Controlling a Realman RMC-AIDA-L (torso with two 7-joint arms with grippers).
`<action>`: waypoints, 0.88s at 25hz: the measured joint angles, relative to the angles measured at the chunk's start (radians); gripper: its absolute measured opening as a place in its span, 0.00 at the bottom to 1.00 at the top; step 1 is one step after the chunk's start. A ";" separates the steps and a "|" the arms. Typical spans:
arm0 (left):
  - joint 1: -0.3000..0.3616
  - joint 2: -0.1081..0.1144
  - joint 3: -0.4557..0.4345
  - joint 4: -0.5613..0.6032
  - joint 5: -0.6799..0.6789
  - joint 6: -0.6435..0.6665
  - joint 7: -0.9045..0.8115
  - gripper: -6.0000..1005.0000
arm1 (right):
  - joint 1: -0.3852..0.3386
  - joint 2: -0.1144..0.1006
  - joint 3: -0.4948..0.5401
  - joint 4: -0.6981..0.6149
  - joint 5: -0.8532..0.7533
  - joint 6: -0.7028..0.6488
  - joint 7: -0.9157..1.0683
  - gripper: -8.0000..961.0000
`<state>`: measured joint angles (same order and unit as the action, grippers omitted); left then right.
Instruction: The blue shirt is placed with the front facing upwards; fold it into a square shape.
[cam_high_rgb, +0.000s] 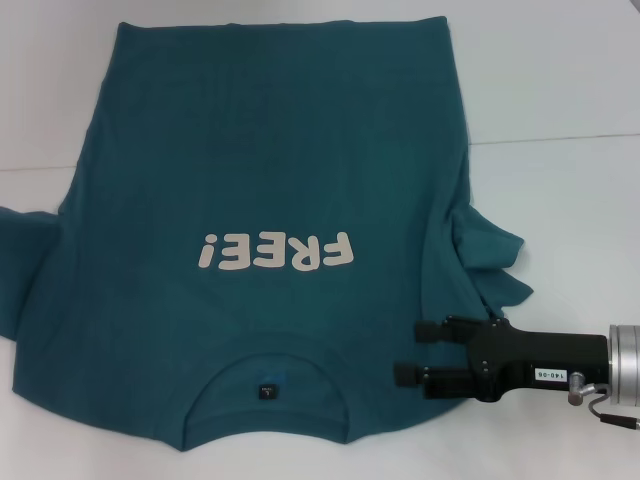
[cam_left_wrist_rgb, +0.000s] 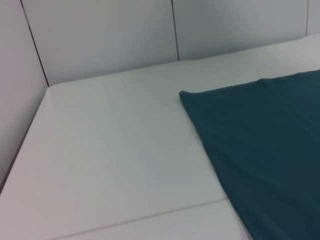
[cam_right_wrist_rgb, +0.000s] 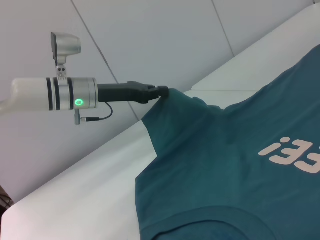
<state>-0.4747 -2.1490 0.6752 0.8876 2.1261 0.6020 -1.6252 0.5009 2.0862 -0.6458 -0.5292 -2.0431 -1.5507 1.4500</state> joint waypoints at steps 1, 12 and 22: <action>-0.001 0.000 0.001 0.003 0.000 -0.001 0.001 0.01 | 0.000 0.000 0.000 0.000 0.000 0.000 0.000 0.96; -0.009 -0.005 0.008 0.046 0.000 -0.002 0.005 0.01 | 0.001 0.000 0.000 0.000 0.000 0.000 -0.002 0.96; 0.001 -0.012 0.030 0.044 0.000 0.015 -0.020 0.01 | 0.002 0.000 0.000 0.000 0.000 0.000 -0.005 0.96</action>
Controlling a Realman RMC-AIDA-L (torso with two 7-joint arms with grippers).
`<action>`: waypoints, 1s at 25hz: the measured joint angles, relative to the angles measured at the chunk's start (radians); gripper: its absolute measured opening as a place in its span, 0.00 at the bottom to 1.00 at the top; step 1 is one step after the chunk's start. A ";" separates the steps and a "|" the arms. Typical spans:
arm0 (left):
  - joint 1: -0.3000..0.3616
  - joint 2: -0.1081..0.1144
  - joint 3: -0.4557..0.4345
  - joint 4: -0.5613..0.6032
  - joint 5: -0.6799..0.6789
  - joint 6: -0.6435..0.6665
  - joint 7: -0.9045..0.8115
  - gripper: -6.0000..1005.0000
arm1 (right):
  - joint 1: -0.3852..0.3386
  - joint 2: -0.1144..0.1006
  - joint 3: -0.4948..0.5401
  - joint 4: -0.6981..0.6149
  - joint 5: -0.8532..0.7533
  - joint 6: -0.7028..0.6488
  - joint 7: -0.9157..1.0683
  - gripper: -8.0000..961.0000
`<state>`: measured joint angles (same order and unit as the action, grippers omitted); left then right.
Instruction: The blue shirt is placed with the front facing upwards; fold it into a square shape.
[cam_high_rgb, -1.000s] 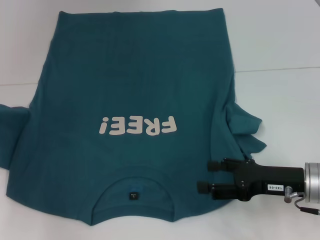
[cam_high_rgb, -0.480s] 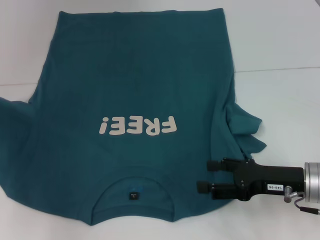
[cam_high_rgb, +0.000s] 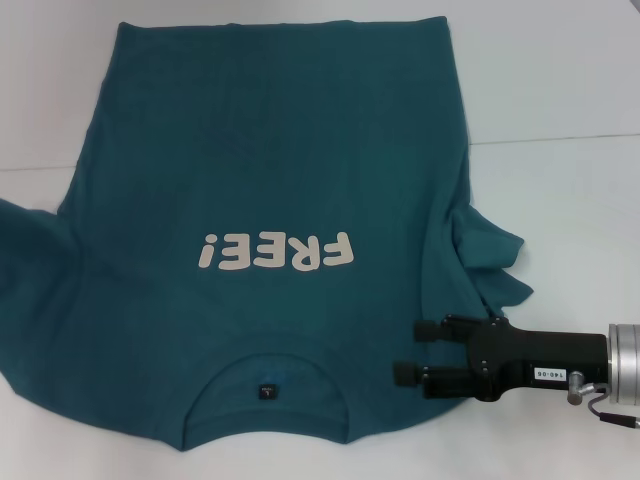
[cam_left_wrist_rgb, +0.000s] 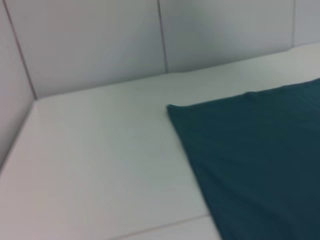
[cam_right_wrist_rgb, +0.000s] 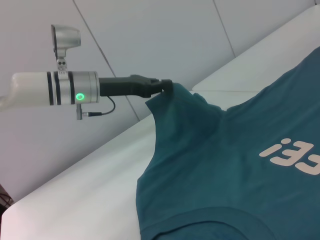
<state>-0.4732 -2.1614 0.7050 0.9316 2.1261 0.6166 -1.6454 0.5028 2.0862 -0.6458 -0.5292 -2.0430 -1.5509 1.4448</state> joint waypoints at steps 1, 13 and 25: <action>0.004 -0.001 0.011 0.000 0.000 0.007 -0.014 0.01 | 0.000 0.000 0.000 0.000 0.000 0.000 0.000 0.96; 0.004 -0.001 0.028 0.018 -0.007 0.236 -0.170 0.01 | 0.000 0.000 -0.002 0.000 0.001 0.000 -0.003 0.96; -0.053 -0.005 0.055 -0.027 -0.012 0.286 -0.264 0.01 | 0.000 0.000 -0.003 0.000 0.001 0.002 -0.015 0.96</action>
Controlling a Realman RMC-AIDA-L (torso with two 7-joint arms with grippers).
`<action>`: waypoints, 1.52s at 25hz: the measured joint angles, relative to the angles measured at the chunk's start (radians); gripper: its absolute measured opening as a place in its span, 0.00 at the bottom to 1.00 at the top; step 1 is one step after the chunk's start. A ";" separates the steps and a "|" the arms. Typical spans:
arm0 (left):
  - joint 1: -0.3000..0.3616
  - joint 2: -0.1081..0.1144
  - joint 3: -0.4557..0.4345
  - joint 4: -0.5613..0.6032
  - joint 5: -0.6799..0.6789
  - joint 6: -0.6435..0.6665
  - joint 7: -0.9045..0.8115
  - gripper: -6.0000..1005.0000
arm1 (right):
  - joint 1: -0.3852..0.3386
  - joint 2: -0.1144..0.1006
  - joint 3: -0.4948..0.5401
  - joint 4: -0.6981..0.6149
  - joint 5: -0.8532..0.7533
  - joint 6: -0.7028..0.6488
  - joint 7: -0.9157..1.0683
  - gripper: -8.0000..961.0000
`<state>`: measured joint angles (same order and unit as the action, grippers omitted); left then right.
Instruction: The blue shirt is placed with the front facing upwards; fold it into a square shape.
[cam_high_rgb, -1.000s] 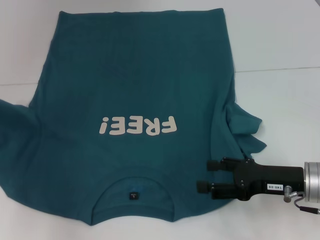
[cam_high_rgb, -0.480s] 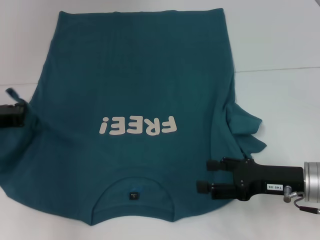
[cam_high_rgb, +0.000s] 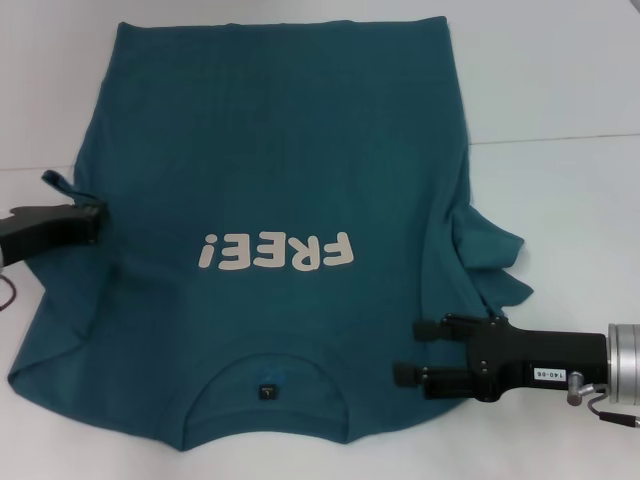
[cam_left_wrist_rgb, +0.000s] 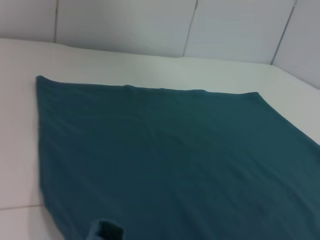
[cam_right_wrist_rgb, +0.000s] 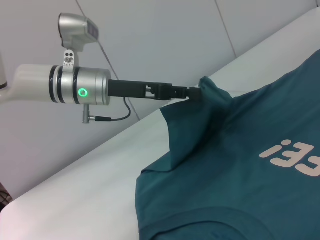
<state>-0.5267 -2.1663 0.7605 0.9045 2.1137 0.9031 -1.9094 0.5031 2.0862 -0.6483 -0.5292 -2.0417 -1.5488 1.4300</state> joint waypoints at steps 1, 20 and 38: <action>-0.008 0.000 0.000 -0.012 0.000 -0.001 0.002 0.01 | 0.000 0.000 0.000 0.000 0.000 0.000 0.000 0.96; -0.037 0.001 -0.002 -0.045 -0.062 0.034 -0.002 0.25 | -0.006 0.000 0.002 0.000 -0.002 0.010 -0.002 0.96; 0.053 -0.001 0.000 -0.075 -0.300 0.330 0.134 0.86 | -0.046 -0.050 0.172 -0.014 0.000 -0.079 0.011 0.95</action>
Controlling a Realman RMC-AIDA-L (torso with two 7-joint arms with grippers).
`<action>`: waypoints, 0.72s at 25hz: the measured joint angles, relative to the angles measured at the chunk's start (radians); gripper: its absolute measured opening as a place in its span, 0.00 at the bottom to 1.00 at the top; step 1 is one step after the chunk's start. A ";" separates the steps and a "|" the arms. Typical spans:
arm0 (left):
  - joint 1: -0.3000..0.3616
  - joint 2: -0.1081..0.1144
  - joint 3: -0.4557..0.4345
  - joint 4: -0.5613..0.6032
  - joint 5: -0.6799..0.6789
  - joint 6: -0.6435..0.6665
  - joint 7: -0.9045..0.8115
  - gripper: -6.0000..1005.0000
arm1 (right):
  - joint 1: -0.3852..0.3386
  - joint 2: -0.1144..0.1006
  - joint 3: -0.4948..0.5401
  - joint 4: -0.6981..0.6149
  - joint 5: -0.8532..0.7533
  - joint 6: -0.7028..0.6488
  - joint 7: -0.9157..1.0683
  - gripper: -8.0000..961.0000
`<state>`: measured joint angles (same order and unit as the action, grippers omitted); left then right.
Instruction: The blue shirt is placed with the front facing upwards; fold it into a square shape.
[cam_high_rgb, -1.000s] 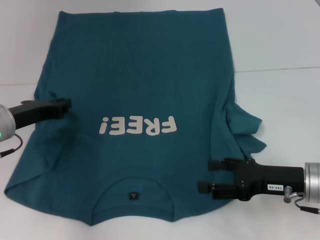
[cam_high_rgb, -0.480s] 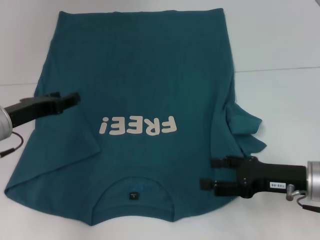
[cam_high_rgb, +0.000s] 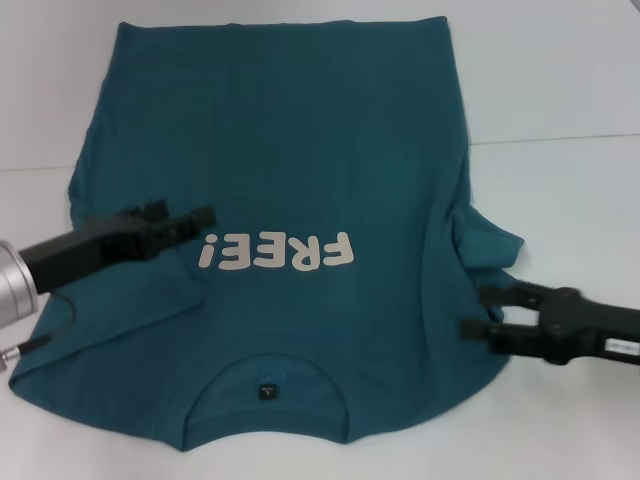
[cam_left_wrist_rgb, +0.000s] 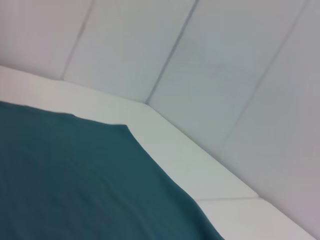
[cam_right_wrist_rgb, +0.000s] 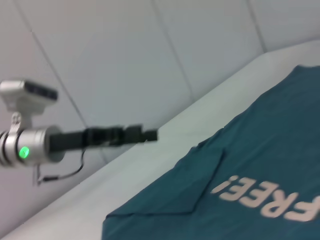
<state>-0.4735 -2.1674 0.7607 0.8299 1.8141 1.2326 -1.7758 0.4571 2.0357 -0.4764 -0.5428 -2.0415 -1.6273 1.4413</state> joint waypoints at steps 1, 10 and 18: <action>0.001 0.000 0.000 -0.010 0.002 0.009 0.009 0.89 | -0.005 -0.006 0.012 -0.001 0.000 -0.005 0.000 0.95; 0.001 0.003 0.007 -0.147 0.017 0.176 0.230 0.92 | -0.048 -0.041 0.037 -0.126 -0.011 -0.008 0.166 0.95; 0.002 0.001 0.029 -0.229 0.022 0.243 0.329 0.91 | -0.048 -0.045 0.034 -0.278 -0.085 0.094 0.400 0.95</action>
<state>-0.4717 -2.1667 0.7900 0.6004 1.8360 1.4759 -1.4463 0.4093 1.9911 -0.4425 -0.8208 -2.1270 -1.5336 1.8413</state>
